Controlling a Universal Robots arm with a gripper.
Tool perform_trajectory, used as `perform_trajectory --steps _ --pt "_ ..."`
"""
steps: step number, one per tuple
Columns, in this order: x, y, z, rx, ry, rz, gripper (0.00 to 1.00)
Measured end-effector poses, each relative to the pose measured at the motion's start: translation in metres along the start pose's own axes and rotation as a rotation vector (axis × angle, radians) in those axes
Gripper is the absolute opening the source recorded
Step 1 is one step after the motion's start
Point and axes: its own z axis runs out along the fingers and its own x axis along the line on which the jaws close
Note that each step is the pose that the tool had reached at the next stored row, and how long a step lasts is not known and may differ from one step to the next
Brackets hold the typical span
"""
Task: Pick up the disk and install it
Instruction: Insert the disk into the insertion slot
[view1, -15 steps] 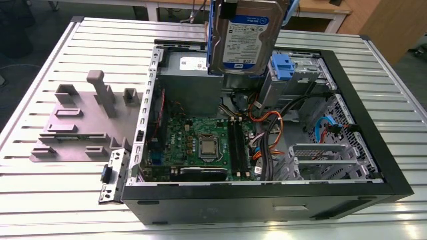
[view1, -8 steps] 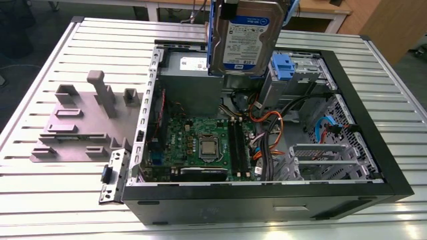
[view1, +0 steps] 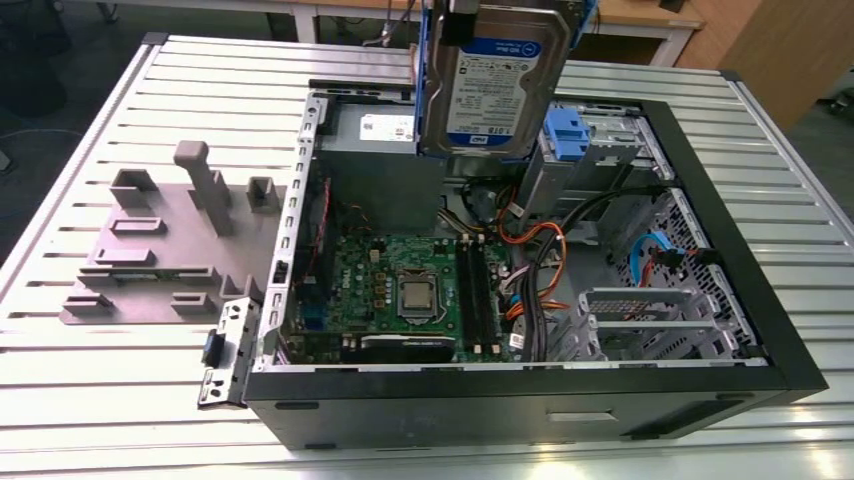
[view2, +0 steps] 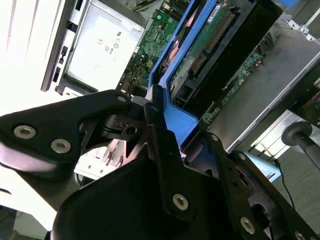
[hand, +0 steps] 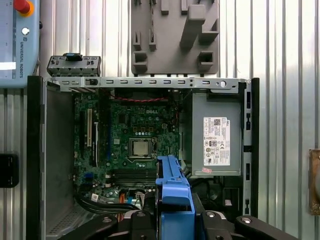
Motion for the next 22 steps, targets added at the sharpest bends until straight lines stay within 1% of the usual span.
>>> perform_trajectory --steps 5,16,17,18,22 --pt "0.0005 0.0000 0.0000 0.0000 0.0000 0.000 0.36" --pt "0.0041 -0.0001 0.0001 0.0000 0.0000 0.000 0.36" --pt "0.0067 -0.0002 0.0019 0.0000 0.0000 0.000 0.36" --pt "0.0076 -0.0002 0.0022 0.0000 0.0000 0.000 0.36" --pt "0.0082 -0.0002 0.0021 0.0000 0.0001 0.000 0.36"
